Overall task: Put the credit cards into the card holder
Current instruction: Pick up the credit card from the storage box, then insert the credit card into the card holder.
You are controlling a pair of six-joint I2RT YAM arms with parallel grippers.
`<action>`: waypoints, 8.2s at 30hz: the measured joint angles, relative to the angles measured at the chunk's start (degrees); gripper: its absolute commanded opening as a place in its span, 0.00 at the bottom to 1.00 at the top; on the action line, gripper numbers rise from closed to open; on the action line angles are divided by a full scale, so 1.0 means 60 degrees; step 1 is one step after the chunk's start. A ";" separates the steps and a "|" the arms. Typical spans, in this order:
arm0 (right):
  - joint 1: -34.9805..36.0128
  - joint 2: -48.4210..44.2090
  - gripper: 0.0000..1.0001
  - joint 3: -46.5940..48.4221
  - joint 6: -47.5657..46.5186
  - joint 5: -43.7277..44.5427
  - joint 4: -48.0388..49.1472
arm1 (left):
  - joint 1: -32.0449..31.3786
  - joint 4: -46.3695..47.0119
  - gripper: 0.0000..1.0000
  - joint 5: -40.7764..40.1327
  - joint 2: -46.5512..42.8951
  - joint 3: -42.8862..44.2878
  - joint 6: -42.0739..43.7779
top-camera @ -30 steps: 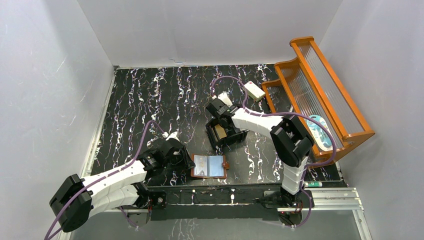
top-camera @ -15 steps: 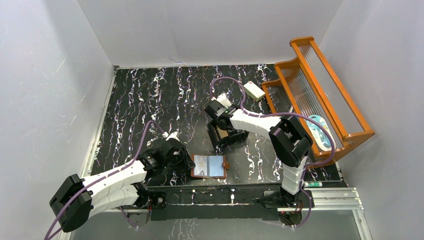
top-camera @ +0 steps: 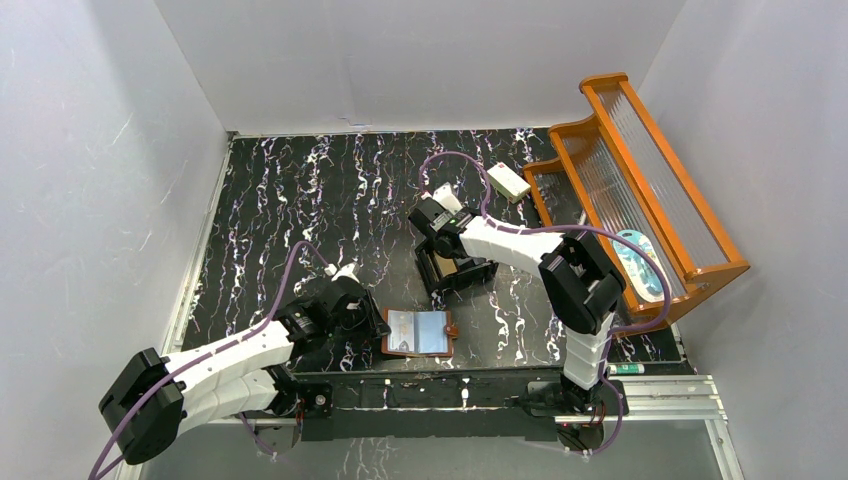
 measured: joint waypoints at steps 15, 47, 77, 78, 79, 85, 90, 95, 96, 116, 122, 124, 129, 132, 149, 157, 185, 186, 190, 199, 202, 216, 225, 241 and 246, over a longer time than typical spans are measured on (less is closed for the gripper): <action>0.0004 -0.0477 0.01 0.0262 0.0091 -0.0623 -0.0120 | 0.0000 -0.0189 0.34 -0.0055 -0.0321 0.0011 0.0004; -0.0022 -0.7231 0.00 -0.4663 0.4925 -0.8619 0.5912 | 0.0004 0.0080 0.64 0.0652 -0.3676 0.2765 -0.0466; -0.0117 -0.8032 0.00 -0.7701 0.9453 -1.0695 1.2488 | 0.0025 -0.0772 0.62 0.0157 -0.3016 0.3322 0.0102; -0.0117 -0.8043 0.00 -0.7657 0.9395 -1.0703 1.2455 | 0.0025 -0.0794 0.61 0.0149 -0.2976 0.3322 0.0106; -0.0117 -0.8032 0.00 -0.7628 0.9366 -1.0710 1.2433 | 0.0025 -0.0787 0.59 0.0146 -0.2932 0.3322 0.0106; -0.0117 -0.7683 0.01 -0.7577 0.9366 -1.1060 1.2407 | 0.0025 -0.0353 0.16 0.0262 -0.2871 0.3322 -0.0033; -0.0149 -0.7413 0.13 -0.7278 0.9227 -1.1275 1.1912 | 0.0095 -0.0062 0.00 0.0284 -0.3016 0.3166 -0.0233; -0.0135 -0.7570 0.32 -0.7005 0.8615 -1.1162 1.0622 | 0.0095 -0.0007 0.00 0.0441 -0.2849 0.3104 -0.0284; -0.0135 -0.7661 0.37 -0.7005 0.8480 -1.1100 1.0309 | 0.0095 0.0029 0.00 0.0510 -0.2747 0.3071 -0.0284; 0.0867 -0.6681 0.47 -0.6623 0.5716 -0.7919 0.4146 | -0.0018 -0.0798 0.00 0.0648 0.0765 0.2543 -0.0477; 0.1290 -0.5880 0.45 -0.6437 0.5340 -0.7340 0.3891 | -0.0044 0.0237 0.00 0.0925 0.0743 0.1242 -0.0838; 0.1344 -0.5657 0.45 -0.6422 0.5257 -0.7235 0.3872 | -0.0047 0.0732 0.00 0.1045 0.0674 0.0729 -0.0998; 0.1395 -0.5111 0.40 -0.6317 0.5071 -0.7107 0.3799 | -0.0051 0.1366 0.00 0.1286 0.0758 0.0073 -0.1195; 0.1443 -0.5020 0.35 -0.6317 0.5034 -0.6969 0.3763 | -0.0058 0.1676 0.00 0.1326 0.0867 0.0051 -0.1180; 0.1497 -0.4572 0.21 -0.6470 0.5100 -0.6765 0.4022 | -0.0066 0.3370 0.00 0.1636 0.0998 -0.0852 -0.0707; 0.1501 -0.4535 0.21 -0.6473 0.5107 -0.6750 0.4080 | -0.0066 0.3756 0.00 0.1464 0.0951 -0.1129 -0.0208; 0.1504 -0.4488 0.20 -0.6524 0.5107 -0.6765 0.4266 | -0.0066 0.4681 0.00 0.1322 0.1734 -0.1122 0.0299; 0.1504 -0.4473 0.20 -0.6524 0.5107 -0.6765 0.4309 | -0.0066 0.4601 0.00 0.1293 0.1657 -0.1122 0.0328; 0.1523 -0.4437 0.20 -0.6517 0.5111 -0.6761 0.4368 | -0.0066 0.3850 0.00 0.1129 0.1552 -0.0896 0.0266; 0.1530 -0.4342 0.20 -0.6441 0.5089 -0.6776 0.4411 | -0.0066 0.3748 0.00 0.1126 0.1508 -0.0929 -0.0175; 0.1530 -0.4342 0.20 -0.6437 0.5074 -0.6798 0.4408 | -0.0066 0.3789 0.00 0.1224 0.1512 -0.0929 -0.0262; 0.1530 -0.3942 0.21 -0.6040 0.5005 -0.6914 0.4262 | -0.0328 0.3661 0.00 0.1384 0.2080 -0.0412 0.0004; 0.1530 -0.3945 0.18 -0.6033 0.5115 -0.6907 0.4255 | -0.0499 0.3599 0.00 0.1045 0.1625 -0.0634 -0.0914; 0.1530 -0.4371 0.25 -0.6685 0.6353 -0.6765 0.4991 | -0.0943 0.4255 0.33 0.0823 0.3082 -0.0164 -0.1359; 0.1552 -0.4554 0.30 -0.6623 0.6371 -0.6703 0.4703 | -0.1045 0.3745 0.41 0.0670 0.2681 -0.0047 -0.1322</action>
